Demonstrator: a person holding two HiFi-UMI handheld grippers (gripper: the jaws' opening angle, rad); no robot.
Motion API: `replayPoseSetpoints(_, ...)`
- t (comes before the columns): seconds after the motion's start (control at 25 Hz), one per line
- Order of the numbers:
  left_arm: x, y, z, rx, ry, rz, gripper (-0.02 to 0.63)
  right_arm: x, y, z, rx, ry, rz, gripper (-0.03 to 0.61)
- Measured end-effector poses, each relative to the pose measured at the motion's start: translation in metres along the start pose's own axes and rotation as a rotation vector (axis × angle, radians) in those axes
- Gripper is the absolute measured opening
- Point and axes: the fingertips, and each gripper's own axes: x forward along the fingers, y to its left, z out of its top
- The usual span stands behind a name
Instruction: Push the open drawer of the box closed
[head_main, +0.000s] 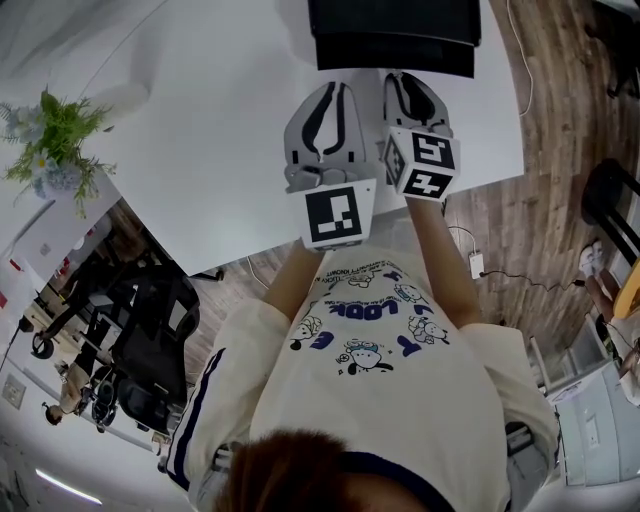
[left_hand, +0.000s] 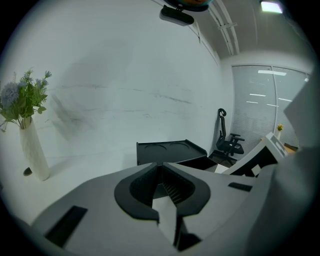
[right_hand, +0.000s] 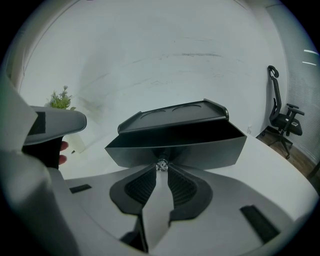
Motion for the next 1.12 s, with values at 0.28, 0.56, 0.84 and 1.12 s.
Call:
replayPoseSetpoints(0.28,0.008,0.001,0.001,0.0,-0.002,0.008,0.037,0.011,-0.002,0.01,-0.008,-0.017,0.009,0.087)
replayPoseSetpoints(0.56,0.013,0.003,0.001,-0.013,-0.005,0.015,0.037,0.021,-0.004,0.019,-0.015,-0.029,0.013,0.087)
replayPoseSetpoints(0.84,0.016,0.004,0.001,-0.019,0.001,0.022,0.037,0.028,-0.007,0.026,-0.006,-0.042,0.011,0.087)
replayPoseSetpoints(1.12,0.019,0.008,0.001,-0.021,0.003,0.024,0.037,0.036,-0.007,0.034,-0.007,-0.052,0.009,0.087)
